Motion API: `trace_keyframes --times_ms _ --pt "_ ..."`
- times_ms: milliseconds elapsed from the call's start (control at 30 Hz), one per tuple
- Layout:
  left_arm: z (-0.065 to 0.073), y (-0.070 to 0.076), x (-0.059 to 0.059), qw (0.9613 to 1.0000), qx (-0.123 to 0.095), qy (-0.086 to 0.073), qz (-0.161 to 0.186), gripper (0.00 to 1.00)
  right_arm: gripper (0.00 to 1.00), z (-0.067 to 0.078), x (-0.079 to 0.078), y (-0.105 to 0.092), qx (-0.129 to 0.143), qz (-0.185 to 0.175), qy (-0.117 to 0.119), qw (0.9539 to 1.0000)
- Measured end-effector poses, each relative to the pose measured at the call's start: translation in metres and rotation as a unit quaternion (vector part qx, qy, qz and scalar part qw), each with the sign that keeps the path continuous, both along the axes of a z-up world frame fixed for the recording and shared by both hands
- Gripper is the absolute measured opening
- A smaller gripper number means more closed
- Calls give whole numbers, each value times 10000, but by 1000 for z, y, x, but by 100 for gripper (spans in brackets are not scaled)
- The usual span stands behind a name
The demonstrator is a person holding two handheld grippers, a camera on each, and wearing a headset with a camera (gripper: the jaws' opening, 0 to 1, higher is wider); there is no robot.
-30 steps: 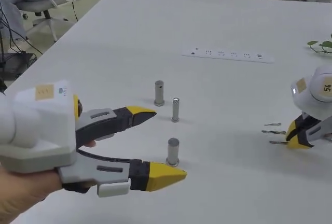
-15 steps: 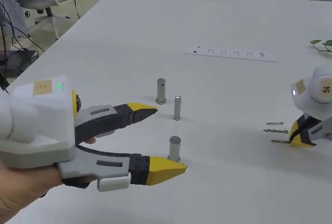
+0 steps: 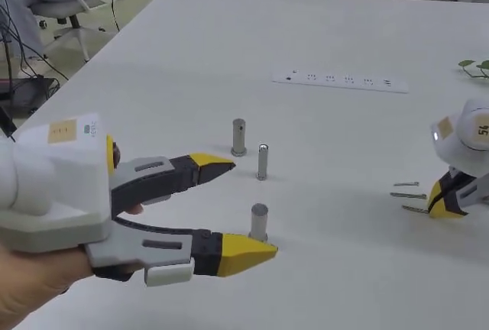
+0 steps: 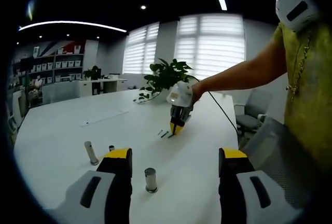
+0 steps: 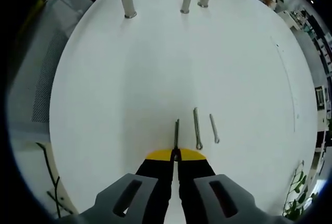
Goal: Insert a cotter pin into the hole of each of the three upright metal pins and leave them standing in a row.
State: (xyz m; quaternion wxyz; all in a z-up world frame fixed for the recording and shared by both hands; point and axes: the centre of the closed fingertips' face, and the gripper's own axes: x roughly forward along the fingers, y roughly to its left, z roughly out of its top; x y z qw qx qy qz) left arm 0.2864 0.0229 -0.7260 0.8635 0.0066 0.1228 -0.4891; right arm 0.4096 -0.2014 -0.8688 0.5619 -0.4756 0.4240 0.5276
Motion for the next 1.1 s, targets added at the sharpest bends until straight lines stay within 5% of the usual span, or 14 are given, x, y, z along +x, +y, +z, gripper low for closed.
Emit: trace_keyframes --times_ms 433,1100 --pt "7 -17 -4 9995 17 -114 -283 64 3 10 -18 6 -67 60 88 9999" --pt "-3 -47 -15 9961 174 -130 -858 57 3 47 -75 60 123 633 333 9974"
